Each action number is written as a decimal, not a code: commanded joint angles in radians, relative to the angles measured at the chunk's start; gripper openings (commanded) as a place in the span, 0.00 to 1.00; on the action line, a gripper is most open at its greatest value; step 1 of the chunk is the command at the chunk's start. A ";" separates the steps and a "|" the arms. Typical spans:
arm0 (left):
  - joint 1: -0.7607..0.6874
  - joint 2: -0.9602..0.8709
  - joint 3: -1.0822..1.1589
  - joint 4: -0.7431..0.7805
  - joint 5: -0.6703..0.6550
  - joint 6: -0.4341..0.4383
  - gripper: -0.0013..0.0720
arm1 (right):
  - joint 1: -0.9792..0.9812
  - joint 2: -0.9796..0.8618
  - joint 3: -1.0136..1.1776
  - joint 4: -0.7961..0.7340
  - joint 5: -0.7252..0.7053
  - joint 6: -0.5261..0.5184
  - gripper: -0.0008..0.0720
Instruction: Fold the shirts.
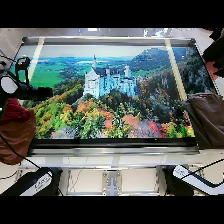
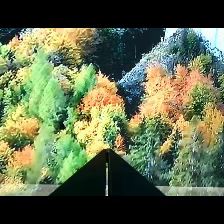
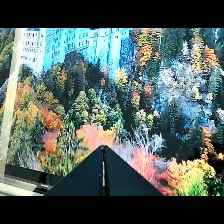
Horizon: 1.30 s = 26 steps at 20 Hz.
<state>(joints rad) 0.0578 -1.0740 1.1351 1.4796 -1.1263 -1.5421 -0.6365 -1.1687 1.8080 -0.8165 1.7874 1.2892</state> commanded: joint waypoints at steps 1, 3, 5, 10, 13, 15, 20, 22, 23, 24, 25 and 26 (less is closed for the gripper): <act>-0.001 -0.001 0.000 0.000 0.000 0.000 0.03 | 0.001 0.000 0.001 0.000 0.000 0.000 0.04; -0.001 -0.001 0.000 0.000 0.000 0.000 0.03 | 0.001 0.000 0.001 0.000 0.000 0.000 0.04; -0.001 -0.001 0.000 0.000 0.000 0.000 0.03 | 0.001 0.000 0.001 0.000 0.000 0.000 0.04; -0.001 -0.001 0.000 0.000 0.000 0.000 0.03 | 0.001 0.000 0.001 0.000 0.000 0.000 0.04; -0.001 -0.002 -0.001 0.000 0.018 0.000 0.03 | 0.001 -0.003 0.002 0.008 0.002 0.000 0.04; -0.001 -0.015 0.000 0.000 0.056 0.000 0.03 | 0.002 -0.005 0.003 -0.009 -0.008 0.000 0.04; 0.000 -0.050 0.000 0.171 0.145 0.003 0.05 | 0.001 -0.004 0.003 -0.007 -0.010 0.000 0.04; 0.026 -0.066 0.001 0.367 0.256 -0.090 0.70 | 0.001 -0.004 0.003 -0.013 -0.070 0.000 0.04; 0.054 -0.069 0.002 0.469 0.292 -0.202 0.84 | 0.001 -0.004 0.003 -0.004 -0.112 0.022 0.04; 0.099 -0.072 0.002 0.572 0.309 -0.323 0.84 | 0.002 -0.003 0.003 0.016 -0.138 0.040 0.04; 0.159 -0.076 0.002 0.643 0.312 -0.399 0.84 | 0.001 -0.003 0.003 0.033 -0.160 0.040 0.04; 0.227 -0.077 0.002 0.657 0.307 -0.426 0.84 | 0.002 -0.003 0.003 0.038 -0.180 0.040 0.04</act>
<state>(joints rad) 0.1696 -1.1408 1.1355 1.9125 -0.8791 -1.7676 -0.6361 -1.1721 1.8103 -0.8059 1.6825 1.3098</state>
